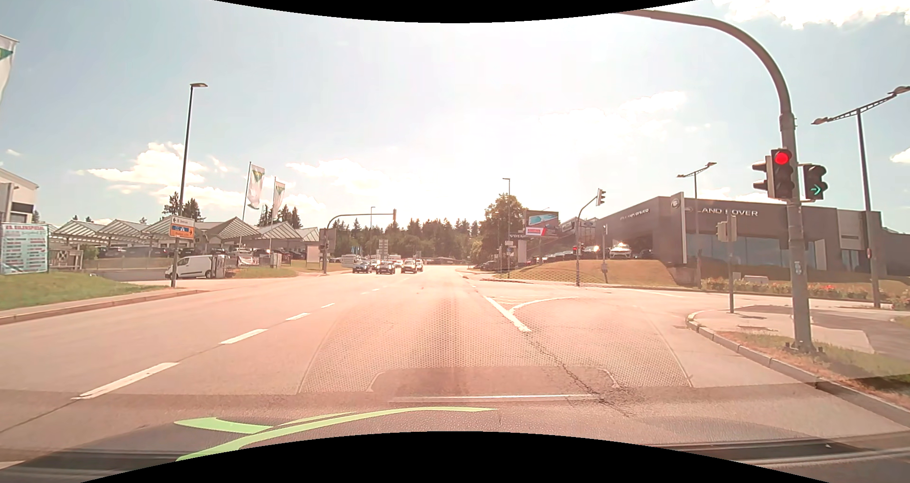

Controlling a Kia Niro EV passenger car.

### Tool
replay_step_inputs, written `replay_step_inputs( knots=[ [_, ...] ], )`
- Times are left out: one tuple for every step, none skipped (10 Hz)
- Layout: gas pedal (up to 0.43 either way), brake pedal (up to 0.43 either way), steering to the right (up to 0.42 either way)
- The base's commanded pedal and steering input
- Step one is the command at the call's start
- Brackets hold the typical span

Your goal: Follow the waypoints while adhering to traffic rules and regulations

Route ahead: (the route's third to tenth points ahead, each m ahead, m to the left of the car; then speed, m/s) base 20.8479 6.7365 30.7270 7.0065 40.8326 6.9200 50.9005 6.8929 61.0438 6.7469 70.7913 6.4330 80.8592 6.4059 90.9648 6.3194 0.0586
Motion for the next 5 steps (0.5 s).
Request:
replay_step_inputs(
  knots=[
    [0.000,0.055,0.000],
    [0.000,0.055,0.000],
    [0.000,0.055,0.000],
    [0.000,0.055,0.000],
    [0.000,0.055,0.000]
  ],
)
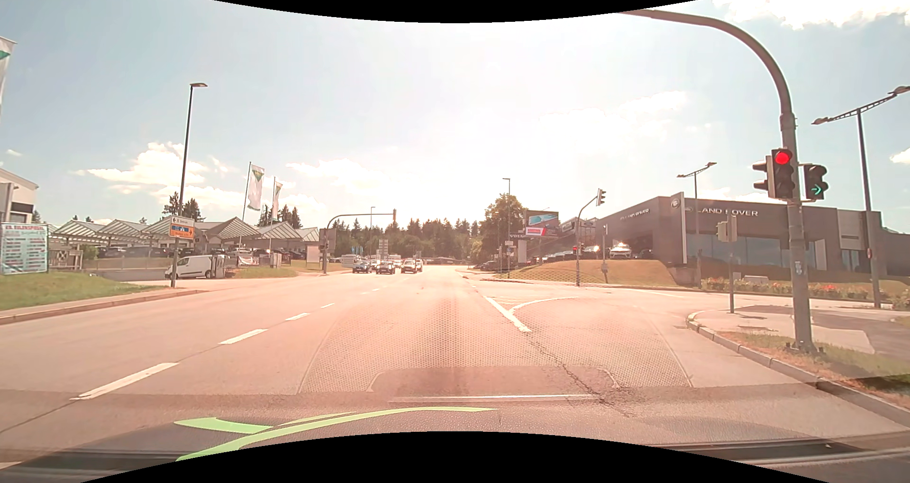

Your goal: Follow the waypoints while adhering to traffic rules and regulations

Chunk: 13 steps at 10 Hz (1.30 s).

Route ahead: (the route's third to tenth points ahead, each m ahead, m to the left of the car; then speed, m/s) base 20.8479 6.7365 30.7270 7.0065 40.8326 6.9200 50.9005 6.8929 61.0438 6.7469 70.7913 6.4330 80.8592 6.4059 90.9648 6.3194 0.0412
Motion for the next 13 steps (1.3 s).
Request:
replay_step_inputs(
  knots=[
    [0.000,0.055,0.000],
    [0.000,0.055,0.000],
    [0.000,0.055,0.000],
    [0.000,0.055,0.000],
    [0.000,0.055,0.000],
    [0.000,0.055,0.000],
    [0.000,0.055,0.000],
    [0.000,0.055,0.000],
    [0.000,0.055,0.000],
    [0.000,0.055,0.000],
    [0.000,0.055,0.000],
    [0.000,0.055,0.000],
    [0.000,0.055,0.000]
  ],
)
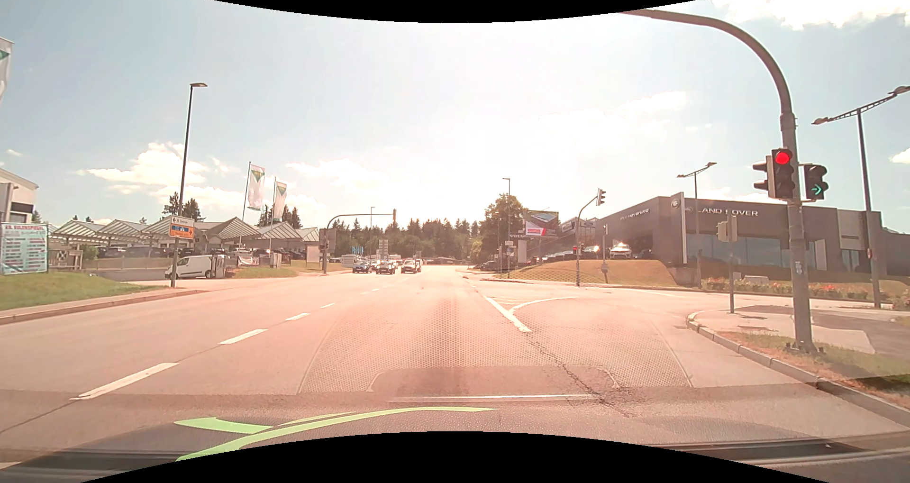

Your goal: Follow the waypoints while adhering to traffic rules and regulations

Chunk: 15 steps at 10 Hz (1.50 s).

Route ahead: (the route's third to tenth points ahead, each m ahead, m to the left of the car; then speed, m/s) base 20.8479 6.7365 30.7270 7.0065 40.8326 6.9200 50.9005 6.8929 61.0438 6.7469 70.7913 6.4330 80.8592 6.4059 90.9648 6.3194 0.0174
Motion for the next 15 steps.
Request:
replay_step_inputs(
  knots=[
    [0.000,0.055,0.000],
    [0.000,0.055,0.000],
    [0.000,0.055,0.000],
    [0.000,0.055,0.000],
    [0.000,0.049,0.000],
    [0.000,0.049,0.000],
    [0.000,0.049,0.000],
    [0.000,0.049,0.000],
    [0.000,0.055,0.000],
    [0.000,0.055,0.000],
    [0.000,0.049,0.000],
    [0.000,0.043,0.000],
    [0.000,0.000,0.000],
    [0.000,0.000,0.000],
    [0.000,0.000,0.000]
  ],
)
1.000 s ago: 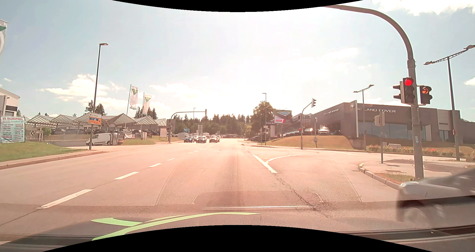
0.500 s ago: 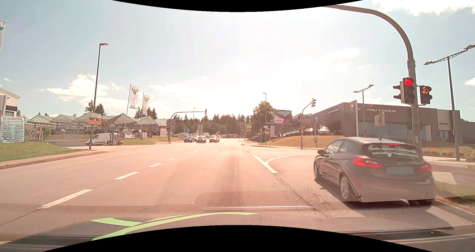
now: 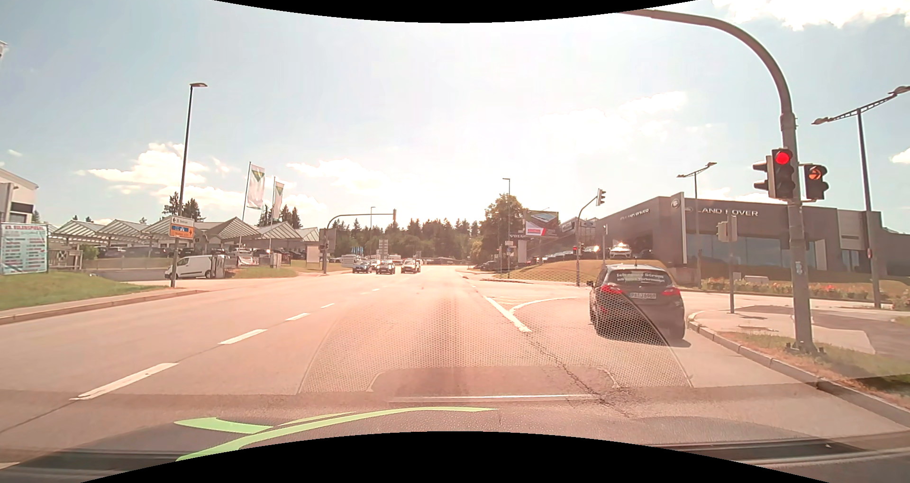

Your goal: Follow the waypoints while adhering to traffic rules and regulations

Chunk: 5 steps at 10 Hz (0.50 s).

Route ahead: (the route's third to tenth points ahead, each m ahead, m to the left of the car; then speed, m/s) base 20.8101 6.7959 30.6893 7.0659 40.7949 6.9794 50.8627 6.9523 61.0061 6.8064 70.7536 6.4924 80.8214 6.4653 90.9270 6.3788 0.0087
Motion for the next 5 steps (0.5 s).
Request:
replay_step_inputs(
  knots=[
    [0.000,0.006,0.000],
    [0.000,0.024,0.000],
    [0.000,0.043,0.000],
    [0.000,0.043,0.000],
    [0.000,0.043,0.000]
  ],
)
